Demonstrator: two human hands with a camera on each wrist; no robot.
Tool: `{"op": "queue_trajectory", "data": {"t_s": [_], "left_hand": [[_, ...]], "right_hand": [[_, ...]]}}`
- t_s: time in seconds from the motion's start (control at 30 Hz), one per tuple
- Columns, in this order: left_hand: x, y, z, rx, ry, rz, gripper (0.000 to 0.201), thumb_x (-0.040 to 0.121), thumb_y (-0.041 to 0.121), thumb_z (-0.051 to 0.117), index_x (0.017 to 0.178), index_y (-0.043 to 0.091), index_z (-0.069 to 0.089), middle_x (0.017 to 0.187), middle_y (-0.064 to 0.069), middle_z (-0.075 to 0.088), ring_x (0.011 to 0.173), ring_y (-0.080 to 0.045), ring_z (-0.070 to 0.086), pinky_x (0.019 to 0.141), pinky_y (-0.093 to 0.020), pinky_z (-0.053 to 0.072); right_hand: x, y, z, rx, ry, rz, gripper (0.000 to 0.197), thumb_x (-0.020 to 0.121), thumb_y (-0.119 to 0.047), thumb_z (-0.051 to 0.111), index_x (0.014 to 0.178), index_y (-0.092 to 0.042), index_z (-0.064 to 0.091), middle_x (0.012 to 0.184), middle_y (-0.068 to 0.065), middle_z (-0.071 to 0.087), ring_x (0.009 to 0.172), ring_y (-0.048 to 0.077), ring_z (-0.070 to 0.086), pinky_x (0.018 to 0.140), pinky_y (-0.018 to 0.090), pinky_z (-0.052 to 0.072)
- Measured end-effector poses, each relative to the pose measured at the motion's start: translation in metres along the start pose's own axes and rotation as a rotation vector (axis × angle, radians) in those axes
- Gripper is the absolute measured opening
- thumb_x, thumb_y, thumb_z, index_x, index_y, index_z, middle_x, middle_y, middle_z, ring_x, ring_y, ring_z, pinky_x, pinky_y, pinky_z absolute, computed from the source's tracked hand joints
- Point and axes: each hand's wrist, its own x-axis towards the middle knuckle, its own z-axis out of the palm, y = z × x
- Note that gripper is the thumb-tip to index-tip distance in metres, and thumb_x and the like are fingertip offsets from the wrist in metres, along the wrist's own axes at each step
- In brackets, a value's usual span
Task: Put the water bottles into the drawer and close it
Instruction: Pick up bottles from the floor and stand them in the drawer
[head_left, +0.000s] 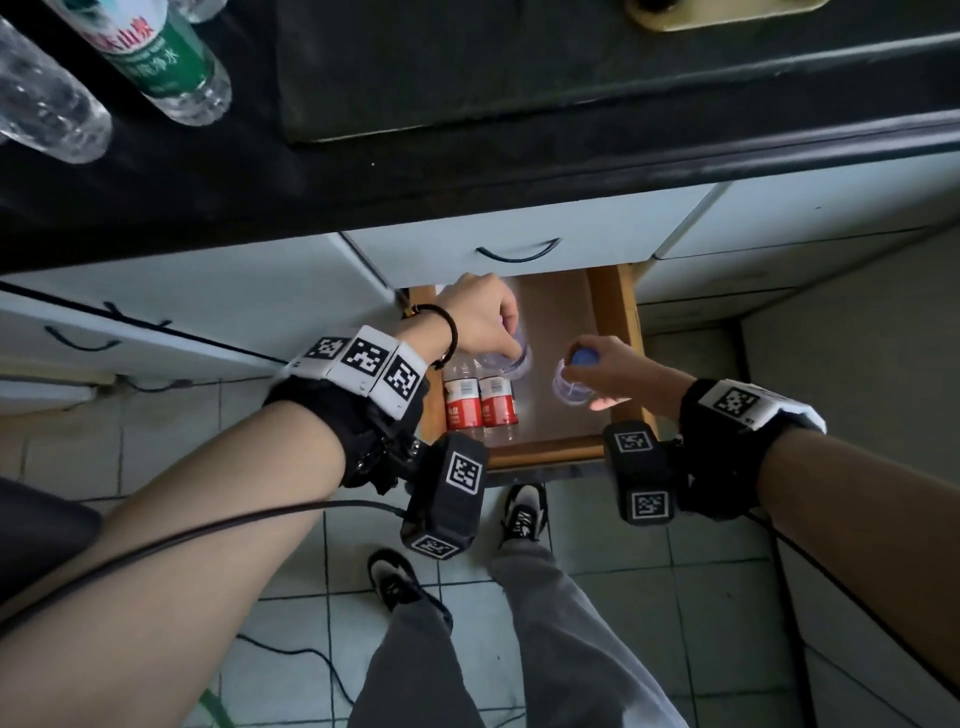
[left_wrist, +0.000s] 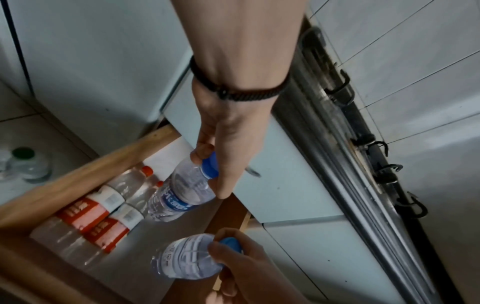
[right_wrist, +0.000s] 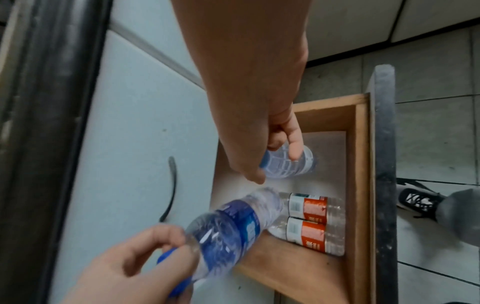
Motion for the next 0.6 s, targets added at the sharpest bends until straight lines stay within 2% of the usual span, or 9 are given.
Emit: {"op": "queue_trajectory", "data": {"t_s": [0.07,0.13,0.17,0.23,0.3,0.33,0.4,0.5,0.6], "left_hand": [[0.015,0.001,0.020,-0.034,-0.025,0.004,0.012,0.064,0.021,0.073,0.061,0.023,0.061,0.064,0.012,0.057,0.063,-0.010,0.053,0.053,-0.021,0.037],[0.028,-0.001,0.038,-0.081,-0.059,-0.008,0.010,0.066,0.021,0.073,0.064,0.022,0.063,0.067,0.010,0.058,0.068,-0.014,0.055,0.058,-0.022,0.041],[0.033,-0.003,0.047,-0.096,-0.078,-0.009,0.007,0.067,0.021,0.072,0.066,0.022,0.065,0.067,0.009,0.059,0.067,-0.014,0.056,0.058,-0.023,0.044],[0.042,-0.006,0.061,-0.097,-0.141,-0.006,0.006,0.068,0.023,0.071,0.067,0.021,0.065,0.067,0.007,0.062,0.059,-0.015,0.059,0.057,-0.026,0.050],[0.047,-0.010,0.069,-0.092,-0.229,-0.002,0.007,0.069,0.025,0.070,0.068,0.020,0.065,0.066,0.002,0.065,0.054,-0.017,0.060,0.053,-0.026,0.050],[0.050,-0.011,0.072,-0.084,-0.277,0.000,0.008,0.071,0.026,0.070,0.072,0.019,0.067,0.068,-0.001,0.065,0.055,-0.019,0.061,0.051,-0.024,0.047],[0.056,-0.012,0.076,-0.034,-0.369,0.024,0.014,0.072,0.031,0.071,0.078,0.018,0.069,0.074,-0.002,0.069,0.063,-0.021,0.064,0.053,-0.024,0.046],[0.066,-0.010,0.086,0.039,-0.490,0.078,0.011,0.072,0.031,0.069,0.068,0.023,0.063,0.074,0.003,0.068,0.073,-0.021,0.066,0.061,-0.029,0.050],[0.079,-0.012,0.099,0.040,-0.485,0.076,0.012,0.069,0.034,0.066,0.069,0.023,0.062,0.080,-0.002,0.071,0.077,-0.024,0.070,0.069,-0.034,0.056]], "right_hand": [[0.006,0.014,0.000,-0.009,0.002,0.024,0.010,0.087,-0.025,0.060,0.096,-0.022,0.060,0.094,0.004,0.062,0.093,0.025,0.063,0.084,0.041,0.057],[0.011,0.024,0.002,-0.086,0.002,0.043,0.017,0.089,-0.026,0.057,0.104,-0.020,0.061,0.107,0.009,0.063,0.093,0.023,0.062,0.079,0.035,0.055],[0.014,0.030,0.004,-0.145,0.004,0.037,0.021,0.090,-0.026,0.056,0.109,-0.018,0.061,0.111,0.010,0.063,0.096,0.024,0.061,0.080,0.034,0.053],[0.020,0.036,0.007,-0.234,-0.013,0.015,0.026,0.091,-0.024,0.053,0.114,-0.016,0.062,0.117,0.011,0.063,0.107,0.027,0.059,0.091,0.036,0.048],[0.027,0.039,0.010,-0.280,-0.069,0.001,0.028,0.090,-0.023,0.053,0.116,-0.016,0.062,0.120,0.009,0.062,0.110,0.027,0.058,0.094,0.035,0.047],[0.031,0.039,0.011,-0.295,-0.102,0.004,0.028,0.090,-0.022,0.053,0.116,-0.017,0.061,0.121,0.007,0.062,0.108,0.025,0.058,0.090,0.033,0.048],[0.038,0.039,0.010,-0.302,-0.165,0.033,0.025,0.091,-0.022,0.052,0.114,-0.019,0.061,0.119,0.006,0.060,0.096,0.022,0.058,0.076,0.029,0.048],[0.053,0.039,0.010,-0.235,-0.267,0.111,0.021,0.095,-0.022,0.048,0.113,-0.017,0.057,0.114,0.009,0.057,0.088,0.022,0.062,0.055,0.026,0.052],[0.067,0.038,0.009,-0.217,-0.326,0.155,0.021,0.098,-0.024,0.044,0.116,-0.017,0.053,0.110,0.010,0.057,0.084,0.022,0.060,0.055,0.026,0.049]]}}
